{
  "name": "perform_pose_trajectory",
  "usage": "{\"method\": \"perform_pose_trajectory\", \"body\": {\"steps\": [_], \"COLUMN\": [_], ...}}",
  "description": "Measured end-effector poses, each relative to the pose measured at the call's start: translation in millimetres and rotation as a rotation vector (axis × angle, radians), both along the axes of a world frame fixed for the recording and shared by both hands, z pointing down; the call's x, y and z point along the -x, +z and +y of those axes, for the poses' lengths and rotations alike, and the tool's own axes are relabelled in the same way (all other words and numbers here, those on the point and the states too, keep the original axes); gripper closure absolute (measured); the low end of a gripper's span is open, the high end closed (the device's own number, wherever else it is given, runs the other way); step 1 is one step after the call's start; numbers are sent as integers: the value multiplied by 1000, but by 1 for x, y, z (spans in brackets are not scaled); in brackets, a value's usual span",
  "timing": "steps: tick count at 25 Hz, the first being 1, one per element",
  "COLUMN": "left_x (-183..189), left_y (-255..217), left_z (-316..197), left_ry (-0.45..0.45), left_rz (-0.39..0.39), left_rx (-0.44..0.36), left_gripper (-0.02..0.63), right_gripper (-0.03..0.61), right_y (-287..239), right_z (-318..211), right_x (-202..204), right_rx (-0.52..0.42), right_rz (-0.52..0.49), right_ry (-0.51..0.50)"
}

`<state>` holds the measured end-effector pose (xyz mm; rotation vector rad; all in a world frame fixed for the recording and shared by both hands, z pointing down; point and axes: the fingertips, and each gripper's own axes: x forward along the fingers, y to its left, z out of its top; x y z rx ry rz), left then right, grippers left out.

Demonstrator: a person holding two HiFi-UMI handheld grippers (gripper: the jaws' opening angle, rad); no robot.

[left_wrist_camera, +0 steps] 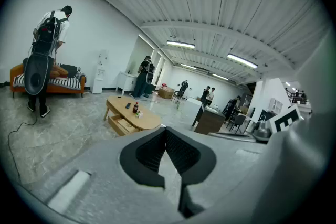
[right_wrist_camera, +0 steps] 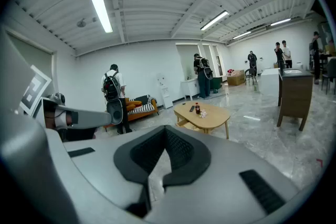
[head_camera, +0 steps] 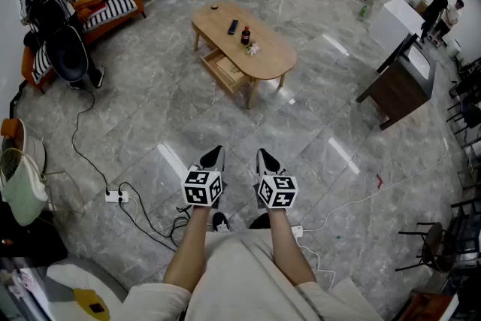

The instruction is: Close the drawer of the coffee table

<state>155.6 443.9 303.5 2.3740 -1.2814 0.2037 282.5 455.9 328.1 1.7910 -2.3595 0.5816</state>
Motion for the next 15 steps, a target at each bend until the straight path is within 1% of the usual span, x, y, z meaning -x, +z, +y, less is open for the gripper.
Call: {"method": "perform_pose_trajectory", "body": {"steps": [4, 8, 11, 15], "left_x": [-2, -14, -20, -9], "left_y": [5, 6, 6, 4], "left_z": [-1, -3, -4, -8], "left_ry": [18, 60, 84, 83], "left_rz": [2, 18, 15, 4], "left_rx": [8, 8, 3, -4], "left_gripper": [606, 606, 606, 606], "right_gripper": [563, 563, 563, 563], "right_y": [-2, 0, 0, 1], "right_z": [5, 7, 5, -1], "right_x": [1, 1, 2, 10], "right_rx": [-2, 7, 9, 15], "right_rz": [5, 11, 13, 4], "right_ry": [9, 1, -7, -7]}}
